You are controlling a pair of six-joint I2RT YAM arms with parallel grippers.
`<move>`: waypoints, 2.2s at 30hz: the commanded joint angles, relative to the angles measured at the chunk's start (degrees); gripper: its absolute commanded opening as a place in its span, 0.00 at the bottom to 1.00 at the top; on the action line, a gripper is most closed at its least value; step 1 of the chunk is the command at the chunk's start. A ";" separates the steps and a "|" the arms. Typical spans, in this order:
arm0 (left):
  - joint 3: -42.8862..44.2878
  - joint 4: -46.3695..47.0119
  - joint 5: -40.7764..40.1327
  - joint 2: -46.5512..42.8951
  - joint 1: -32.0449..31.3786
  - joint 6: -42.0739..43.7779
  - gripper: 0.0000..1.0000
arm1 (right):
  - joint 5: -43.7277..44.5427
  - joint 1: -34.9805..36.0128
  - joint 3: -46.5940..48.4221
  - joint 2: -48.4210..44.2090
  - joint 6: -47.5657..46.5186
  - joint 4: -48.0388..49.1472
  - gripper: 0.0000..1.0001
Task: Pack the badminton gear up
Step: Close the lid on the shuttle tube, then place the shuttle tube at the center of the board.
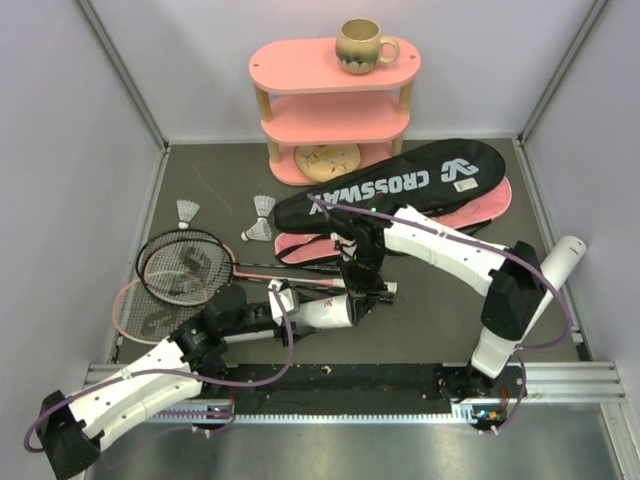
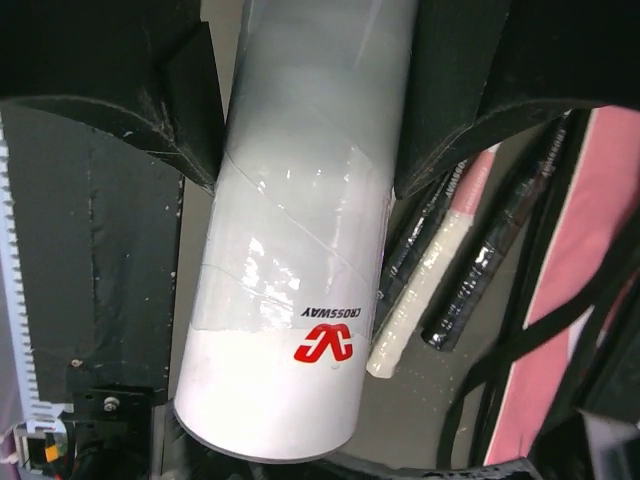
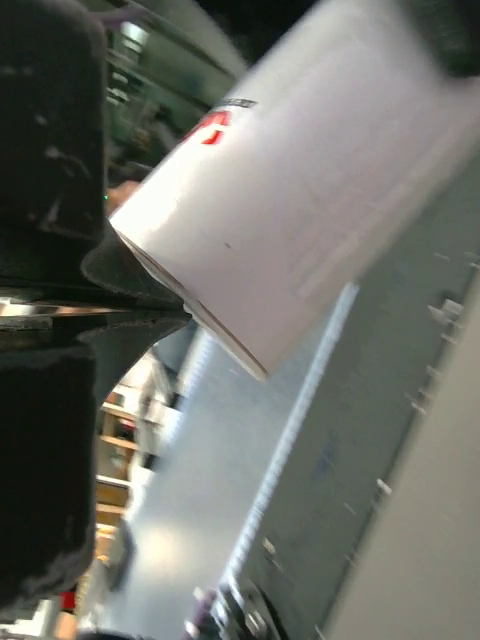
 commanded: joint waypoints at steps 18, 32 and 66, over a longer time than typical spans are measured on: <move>1.52 42.37 -3.33 -1.32 -3.85 -7.67 0.03 | 30.32 2.24 -24.56 -44.93 -3.06 53.13 0.35; 4.85 42.81 -13.49 -0.28 -3.85 -18.19 0.06 | 22.99 0.93 -42.54 -65.88 -26.72 64.17 0.86; 7.76 55.64 -39.20 12.03 -3.85 -56.10 0.29 | 29.20 12.18 -27.29 -35.48 -16.35 74.30 0.97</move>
